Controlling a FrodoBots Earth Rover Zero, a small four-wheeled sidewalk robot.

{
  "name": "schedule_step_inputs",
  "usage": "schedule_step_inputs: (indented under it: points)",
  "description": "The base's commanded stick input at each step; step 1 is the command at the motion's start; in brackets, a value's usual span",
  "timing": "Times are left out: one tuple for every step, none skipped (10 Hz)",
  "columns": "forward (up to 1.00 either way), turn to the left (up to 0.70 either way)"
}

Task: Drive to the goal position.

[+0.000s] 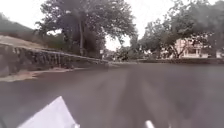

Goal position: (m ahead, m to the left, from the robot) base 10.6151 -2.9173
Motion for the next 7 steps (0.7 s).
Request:
schedule_step_inputs:
  points:
    - [0.50, 0.00]
    - [0.50, 0.00]
    - [0.50, 0.00]
    - [0.50, 0.00]
    - [0.50, 0.00]
    - [0.50, 0.00]
    - [0.50, 0.00]
